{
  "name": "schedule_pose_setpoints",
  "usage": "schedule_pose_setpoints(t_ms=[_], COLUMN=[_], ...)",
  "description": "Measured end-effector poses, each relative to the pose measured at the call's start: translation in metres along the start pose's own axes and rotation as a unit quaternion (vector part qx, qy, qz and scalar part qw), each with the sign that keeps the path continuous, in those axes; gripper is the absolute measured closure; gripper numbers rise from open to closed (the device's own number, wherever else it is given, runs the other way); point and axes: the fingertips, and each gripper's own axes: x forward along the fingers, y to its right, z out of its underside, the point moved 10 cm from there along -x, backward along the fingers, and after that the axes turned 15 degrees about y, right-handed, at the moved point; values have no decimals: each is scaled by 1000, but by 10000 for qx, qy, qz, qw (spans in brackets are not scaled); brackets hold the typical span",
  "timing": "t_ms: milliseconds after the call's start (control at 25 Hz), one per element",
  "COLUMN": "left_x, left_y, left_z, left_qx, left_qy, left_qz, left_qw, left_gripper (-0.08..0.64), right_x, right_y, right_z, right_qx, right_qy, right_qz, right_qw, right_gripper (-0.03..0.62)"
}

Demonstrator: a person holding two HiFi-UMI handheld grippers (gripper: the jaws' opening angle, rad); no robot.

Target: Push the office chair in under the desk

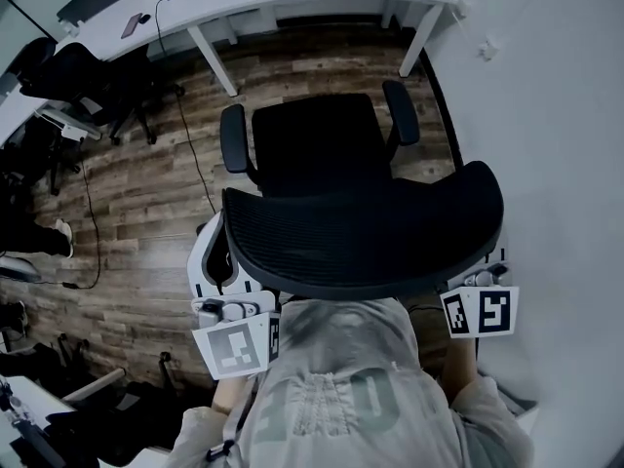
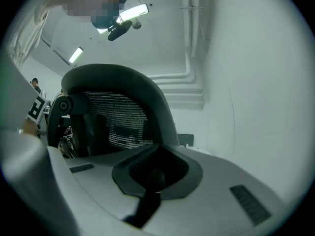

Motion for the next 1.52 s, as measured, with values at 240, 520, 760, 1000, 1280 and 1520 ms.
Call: schedule_pose_setpoints(t_ms=[240,520,760,1000,1280,1520], left_x=[1,-3,-2,-2,-11,1], left_y=[4,11,16,18,26,15], left_z=[-2,-3,-8,-10,-9,31], left_qx=[98,499,2270,3202,4247,4520], left_qy=[-73,-126,-694,-1704,-2691,-3082], left_qz=[-236,-259,1709,3298,3956,4089], left_qw=[9996,9983,9563,8716,7686,7304], left_gripper=[545,545,519,337,337,339], right_x=[2,0,-4,4,11,11], right_y=[3,7,22,26,19,22], right_z=[0,2,0,6,20,20], right_qx=[-97,-121,-689,-2163,-3152,-3403], right_qy=[45,-50,-720,-2011,-2368,-2637], right_qz=[-249,-657,-2027,-4178,-4844,-4985], right_qw=[9996,9978,9742,8592,7810,7524], right_gripper=[572,571,569,383,383,383])
